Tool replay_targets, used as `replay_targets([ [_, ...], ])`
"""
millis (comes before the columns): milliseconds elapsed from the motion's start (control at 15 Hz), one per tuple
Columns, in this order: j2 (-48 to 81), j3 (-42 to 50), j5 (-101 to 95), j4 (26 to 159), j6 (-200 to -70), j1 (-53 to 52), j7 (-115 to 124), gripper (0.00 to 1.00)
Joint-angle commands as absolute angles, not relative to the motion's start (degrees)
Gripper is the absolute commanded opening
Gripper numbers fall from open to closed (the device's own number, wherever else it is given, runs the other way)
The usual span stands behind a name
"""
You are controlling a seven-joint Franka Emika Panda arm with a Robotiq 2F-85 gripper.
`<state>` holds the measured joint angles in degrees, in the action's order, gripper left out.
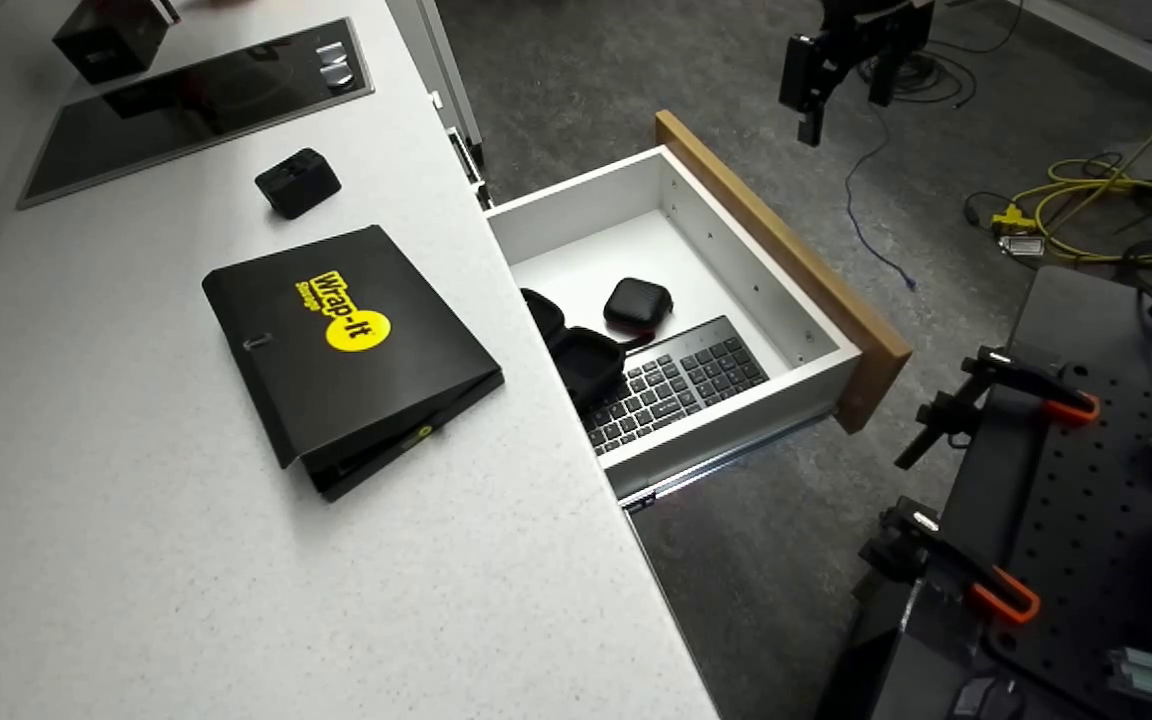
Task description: Close the drawer
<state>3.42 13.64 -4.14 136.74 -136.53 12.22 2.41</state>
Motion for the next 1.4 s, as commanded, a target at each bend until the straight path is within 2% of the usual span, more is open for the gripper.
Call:
replay_targets([
  [0, 10.6, 13.7, -6.9, 133.0, -138.8, 12.0, 10.4, 1.00],
  [667, 34.2, 15.4, -4.7, 117.6, -142.7, 10.0, 24.5, 1.00],
  [1333, 43.7, 4.0, 7.9, 104.4, -136.2, 9.0, 17.2, 1.00],
])
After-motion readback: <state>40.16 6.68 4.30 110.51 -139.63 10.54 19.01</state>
